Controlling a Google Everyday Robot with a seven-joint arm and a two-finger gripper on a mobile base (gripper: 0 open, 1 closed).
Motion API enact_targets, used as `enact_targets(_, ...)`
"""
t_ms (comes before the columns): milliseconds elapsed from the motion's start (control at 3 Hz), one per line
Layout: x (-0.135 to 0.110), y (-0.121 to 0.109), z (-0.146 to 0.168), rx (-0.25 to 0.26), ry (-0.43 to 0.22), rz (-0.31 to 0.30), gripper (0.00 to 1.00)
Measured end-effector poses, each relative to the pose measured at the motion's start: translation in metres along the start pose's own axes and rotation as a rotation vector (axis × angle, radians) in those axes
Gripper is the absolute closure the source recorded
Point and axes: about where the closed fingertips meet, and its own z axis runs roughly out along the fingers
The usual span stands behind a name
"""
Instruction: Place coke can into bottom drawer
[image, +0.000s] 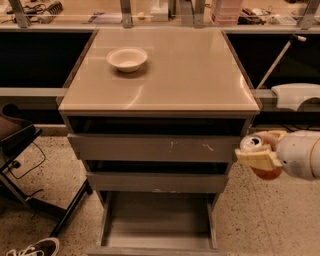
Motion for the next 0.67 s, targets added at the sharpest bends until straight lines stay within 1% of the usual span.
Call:
enact_targets(333, 0.0094, 0.0059, 0.0031, -0.008, 0.019, 0.014, 1.00)
enact_targets(667, 0.0086, 0.0056, 0.0030, -0.007, 0.018, 0.013, 1.00)
